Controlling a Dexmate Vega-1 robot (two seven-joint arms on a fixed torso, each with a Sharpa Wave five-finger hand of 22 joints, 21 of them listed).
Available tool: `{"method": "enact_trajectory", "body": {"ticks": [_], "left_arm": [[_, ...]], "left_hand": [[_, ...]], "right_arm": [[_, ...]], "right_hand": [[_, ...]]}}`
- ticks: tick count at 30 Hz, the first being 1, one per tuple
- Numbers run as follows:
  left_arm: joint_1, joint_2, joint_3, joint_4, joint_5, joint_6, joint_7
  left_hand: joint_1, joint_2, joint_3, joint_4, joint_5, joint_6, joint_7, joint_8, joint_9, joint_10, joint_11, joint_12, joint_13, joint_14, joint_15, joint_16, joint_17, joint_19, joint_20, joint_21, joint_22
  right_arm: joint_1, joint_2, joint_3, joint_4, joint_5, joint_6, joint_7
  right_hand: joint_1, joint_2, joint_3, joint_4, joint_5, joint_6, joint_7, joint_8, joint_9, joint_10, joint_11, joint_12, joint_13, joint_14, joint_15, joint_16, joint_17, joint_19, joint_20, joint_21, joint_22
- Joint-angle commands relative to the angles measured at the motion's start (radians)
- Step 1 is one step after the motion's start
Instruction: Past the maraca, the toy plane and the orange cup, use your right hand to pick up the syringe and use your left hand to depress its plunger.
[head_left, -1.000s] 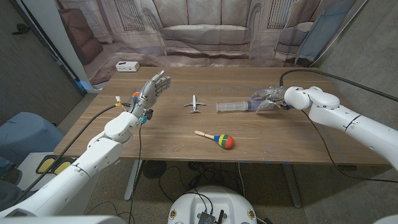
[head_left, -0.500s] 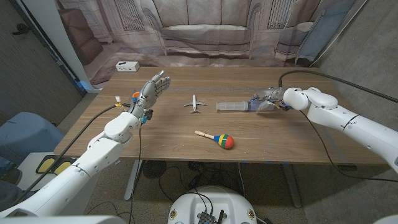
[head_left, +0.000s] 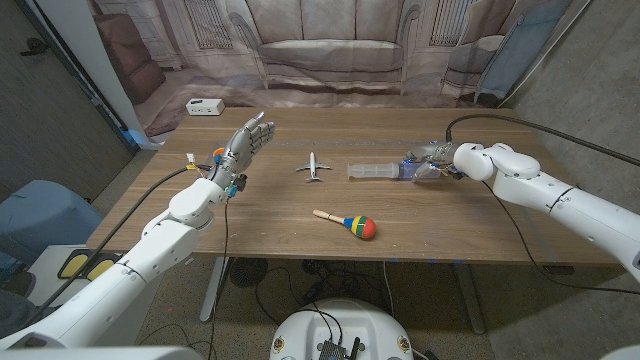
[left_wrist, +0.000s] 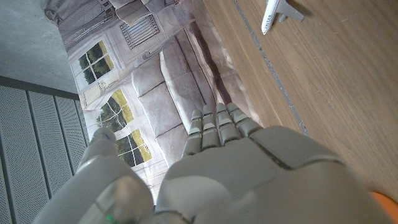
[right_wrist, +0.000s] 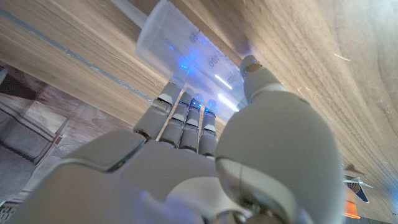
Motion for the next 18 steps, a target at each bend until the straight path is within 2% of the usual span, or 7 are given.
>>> {"method": "enact_trajectory", "body": {"ticks": [1,8,18], "left_arm": [[-0.005,-0.003,0.004,0.001,0.001,0.004,-0.002],[0.002,-0.001,0.002,-0.006,0.001,0.004,0.003],[0.005,-0.005,0.005,-0.009,0.0,0.004,0.004]], "left_hand": [[0.0,0.007,-0.002,-0.001,-0.004,0.008,0.0,-0.001,0.001,0.003,0.0,-0.003,0.006,0.009,-0.004,-0.002,0.005,0.0,0.008,0.0,0.004],[0.001,0.007,-0.002,-0.001,-0.004,0.008,0.0,-0.002,0.001,0.005,0.0,-0.003,0.006,0.009,-0.005,-0.002,0.005,-0.002,0.01,0.0,0.004],[0.001,0.008,-0.003,-0.001,-0.004,0.008,-0.001,-0.002,0.001,0.004,-0.002,-0.004,0.006,0.01,-0.006,-0.002,0.005,-0.003,0.012,-0.001,0.004]], "right_arm": [[-0.014,0.002,-0.012,0.011,-0.05,0.006,-0.053],[-0.019,0.005,-0.021,0.028,-0.078,0.019,-0.084],[-0.04,0.0,-0.016,0.013,-0.126,-0.003,-0.14]], "right_hand": [[0.037,0.012,-0.004,-0.001,-0.009,0.04,-0.01,0.009,0.004,0.036,-0.008,0.008,0.001,0.041,-0.033,0.019,0.01,0.041,-0.035,0.009,0.002],[0.071,0.029,-0.015,0.003,-0.02,0.093,-0.022,0.019,0.005,0.084,-0.014,0.012,0.001,0.089,-0.048,0.043,0.021,0.076,-0.047,0.01,0.003],[0.155,0.077,-0.038,0.006,-0.041,0.184,-0.043,0.029,0.006,0.183,-0.03,0.012,0.002,0.228,-0.095,0.123,0.059,0.192,-0.075,0.039,0.009]]}}
